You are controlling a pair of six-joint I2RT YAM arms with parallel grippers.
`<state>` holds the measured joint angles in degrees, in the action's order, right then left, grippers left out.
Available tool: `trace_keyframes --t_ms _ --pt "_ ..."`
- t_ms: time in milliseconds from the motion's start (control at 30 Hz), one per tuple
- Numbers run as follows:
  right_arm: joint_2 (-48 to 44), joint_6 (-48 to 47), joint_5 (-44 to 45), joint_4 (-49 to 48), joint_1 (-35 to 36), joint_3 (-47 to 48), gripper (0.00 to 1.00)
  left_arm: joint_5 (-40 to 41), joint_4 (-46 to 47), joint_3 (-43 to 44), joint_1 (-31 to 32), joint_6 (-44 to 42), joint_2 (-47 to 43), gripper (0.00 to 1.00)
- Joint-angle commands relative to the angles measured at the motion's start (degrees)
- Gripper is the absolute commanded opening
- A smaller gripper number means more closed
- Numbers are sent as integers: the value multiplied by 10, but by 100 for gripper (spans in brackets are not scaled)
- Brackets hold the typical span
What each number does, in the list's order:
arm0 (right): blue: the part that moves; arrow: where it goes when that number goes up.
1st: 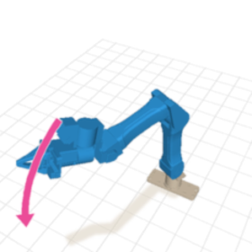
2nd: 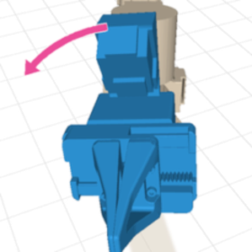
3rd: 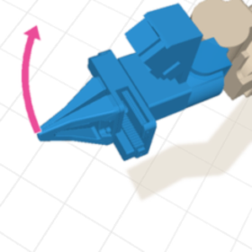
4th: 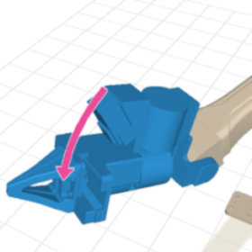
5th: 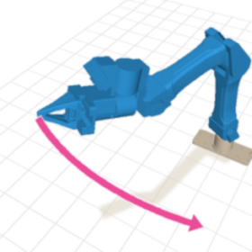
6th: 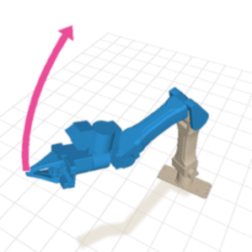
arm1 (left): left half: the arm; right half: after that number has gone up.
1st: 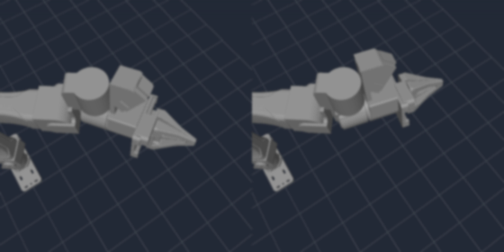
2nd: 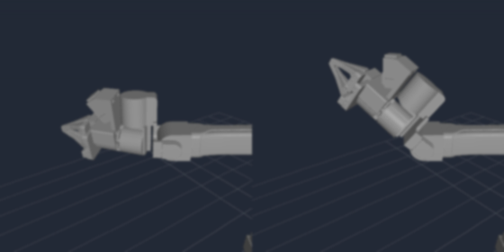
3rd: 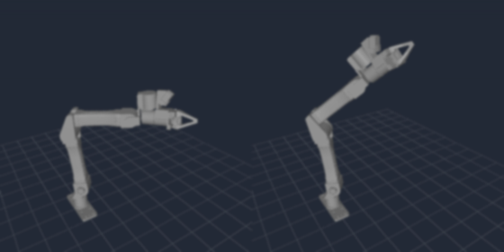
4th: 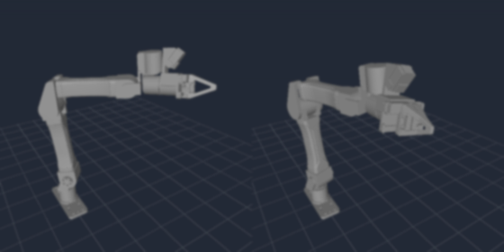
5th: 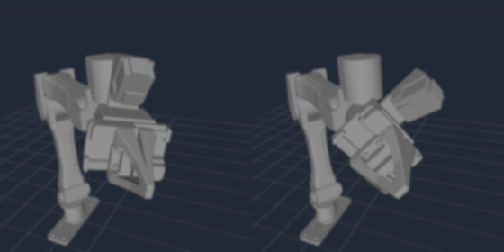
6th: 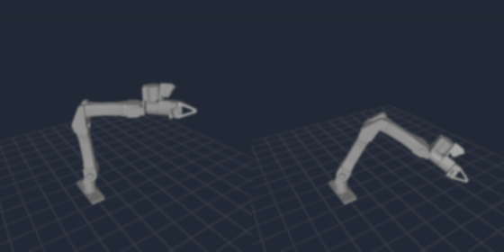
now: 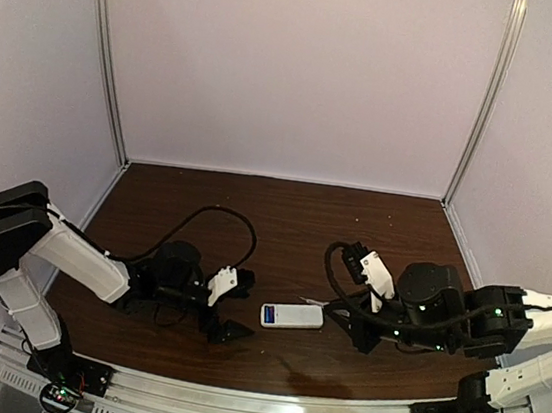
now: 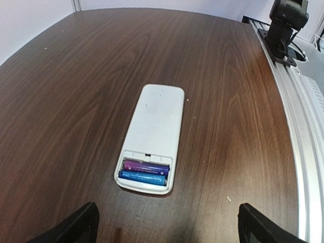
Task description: Unload the batteries from the remote control
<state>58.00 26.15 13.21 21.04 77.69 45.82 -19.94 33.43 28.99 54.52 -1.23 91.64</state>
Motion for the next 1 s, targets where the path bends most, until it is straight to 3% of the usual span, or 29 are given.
trace_keyframes --t_ms 0,567,967 --pt "-26 14 -8 22 -2 8 0 -90 35 24 -28 -63 52 98" --pt "-62 28 -15 27 -2 -13 0 -96 -4 128 -42 -137 177 91" --pt "-58 27 -15 23 -2 -14 0 -112 -6 143 -57 -145 215 85"
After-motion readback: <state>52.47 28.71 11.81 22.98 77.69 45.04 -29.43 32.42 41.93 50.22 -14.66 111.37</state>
